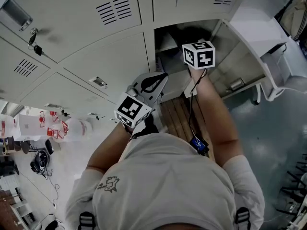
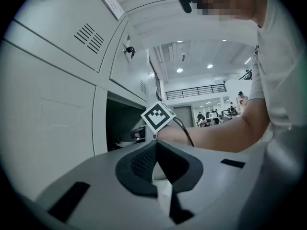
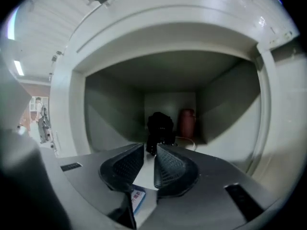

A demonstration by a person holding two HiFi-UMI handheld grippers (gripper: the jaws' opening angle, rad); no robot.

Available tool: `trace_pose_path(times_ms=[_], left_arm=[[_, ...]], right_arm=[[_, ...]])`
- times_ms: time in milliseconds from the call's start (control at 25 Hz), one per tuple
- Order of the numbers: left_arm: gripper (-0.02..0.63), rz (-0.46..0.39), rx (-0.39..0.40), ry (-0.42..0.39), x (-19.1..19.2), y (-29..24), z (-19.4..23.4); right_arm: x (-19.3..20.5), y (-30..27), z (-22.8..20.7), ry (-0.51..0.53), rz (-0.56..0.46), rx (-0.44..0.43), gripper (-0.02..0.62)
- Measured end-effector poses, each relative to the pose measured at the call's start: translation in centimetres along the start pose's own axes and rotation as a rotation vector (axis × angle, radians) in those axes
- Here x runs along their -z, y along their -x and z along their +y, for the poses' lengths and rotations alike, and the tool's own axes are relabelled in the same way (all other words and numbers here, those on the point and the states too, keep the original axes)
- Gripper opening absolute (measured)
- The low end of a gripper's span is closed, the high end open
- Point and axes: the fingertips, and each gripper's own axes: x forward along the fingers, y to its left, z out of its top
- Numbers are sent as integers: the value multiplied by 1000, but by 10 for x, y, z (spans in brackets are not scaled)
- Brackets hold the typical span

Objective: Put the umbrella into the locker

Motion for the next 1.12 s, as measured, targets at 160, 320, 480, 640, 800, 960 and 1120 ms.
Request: trace_pose_path(times_ms=[160,320,480,640,800,960,1120], left_arm=[[11,-17,1,-5,-8,3,-10],[11,-25,-1,-5,-13,6,-19],[11,-43,-8,-3,-17,6,-27],[11,-52,-21,-5,-21,7,-33],[11,-46,-27,-4,-20,11,-40],[11,-39,-34,-6,-21,17,-46],[11,-35,-51,-17,-22,24,-49]], right_arm=[[-3,23,12,14,-21,-25,68],[-3,50,24,24,-46,-29,52],[4,79,29,63,-87,-2,43],[16,98,37,39,-95,-9,41],[24,107,39,30,-91,-10,41],[27,121,40,21,-105,-13,41],[29,138,48,35,-119,-7,41]])
